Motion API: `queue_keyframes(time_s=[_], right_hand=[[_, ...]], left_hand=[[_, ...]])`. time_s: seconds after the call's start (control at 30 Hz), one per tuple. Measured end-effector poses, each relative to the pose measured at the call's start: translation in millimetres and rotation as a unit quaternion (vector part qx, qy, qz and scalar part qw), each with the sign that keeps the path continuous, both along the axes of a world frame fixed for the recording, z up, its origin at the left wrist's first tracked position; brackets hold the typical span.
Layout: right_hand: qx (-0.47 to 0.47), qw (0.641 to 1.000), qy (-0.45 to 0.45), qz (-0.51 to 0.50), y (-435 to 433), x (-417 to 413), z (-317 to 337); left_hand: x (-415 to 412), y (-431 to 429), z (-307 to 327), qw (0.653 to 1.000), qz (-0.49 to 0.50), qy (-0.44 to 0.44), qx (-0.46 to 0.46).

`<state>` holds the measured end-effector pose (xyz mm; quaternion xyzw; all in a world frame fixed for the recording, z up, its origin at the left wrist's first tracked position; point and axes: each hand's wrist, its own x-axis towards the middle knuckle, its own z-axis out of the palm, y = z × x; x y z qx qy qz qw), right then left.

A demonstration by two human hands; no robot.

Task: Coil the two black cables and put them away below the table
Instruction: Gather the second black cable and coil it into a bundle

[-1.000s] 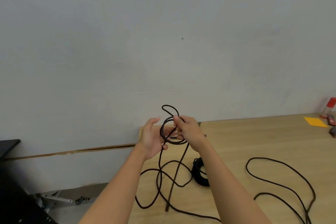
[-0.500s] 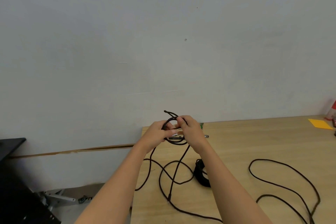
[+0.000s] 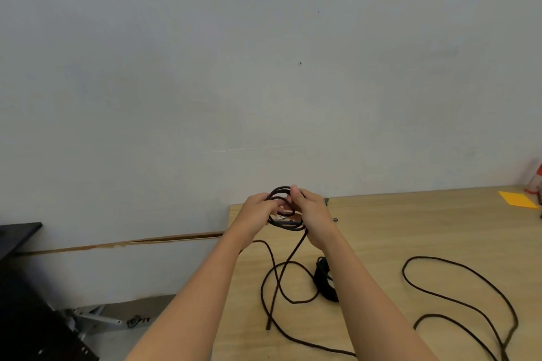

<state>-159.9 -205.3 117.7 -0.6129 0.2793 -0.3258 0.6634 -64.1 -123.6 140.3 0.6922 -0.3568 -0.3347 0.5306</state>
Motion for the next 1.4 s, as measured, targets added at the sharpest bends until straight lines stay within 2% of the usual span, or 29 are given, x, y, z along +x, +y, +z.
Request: queue_keyframes(time_s=[0.23,0.37,0.43,0.5,0.57,0.63,0.73,0.83,0.93,1.03,1.1,1.23,1.3,1.4], right_hand=[[0.05,0.998,-0.021,-0.043,11,7,0],[-0.031,0.999,0.001,0.019,15,6,0],[-0.046,0.998,-0.011,0.042,13,2,2],[-0.033,0.999,-0.021,0.026,8,-1,2],[0.017,0.999,-0.041,0.013,4,-4,0],[0.08,0.993,-0.079,0.021,1,-6,-5],[0.157,0.981,-0.118,0.007,-1,-5,-9],[0.207,0.969,-0.136,-0.025,2,0,-4],[0.232,0.965,-0.118,-0.039,5,5,3],[0.254,0.961,-0.096,-0.041,9,9,11],[0.203,0.973,-0.058,-0.097,10,13,18],[0.018,0.985,0.023,-0.173,11,17,23],[-0.062,0.978,0.074,-0.185,13,17,22],[-0.182,0.95,0.126,-0.22,16,22,18]], left_hand=[[-5,-15,-8,0.993,0.115,-0.028,0.024],[-4,-19,-13,0.976,0.174,-0.123,0.049],[-2,-19,-15,0.975,0.168,-0.134,0.062],[2,-16,-14,0.99,0.118,-0.062,0.053],[8,-9,-11,0.998,0.023,0.061,0.021],[14,-2,-11,0.984,-0.07,0.164,-0.031],[13,4,-11,0.959,-0.122,0.236,-0.1],[7,2,-14,0.949,-0.09,0.274,-0.128],[2,-9,-21,0.919,0.02,0.362,-0.152],[-1,-14,-23,0.892,0.1,0.4,-0.186],[-5,-12,-18,0.878,0.097,0.421,-0.205],[-9,-12,-8,0.864,0.074,0.447,-0.22],[-8,-13,-5,0.87,0.086,0.435,-0.215],[-8,-13,-3,0.893,0.117,0.383,-0.205]])
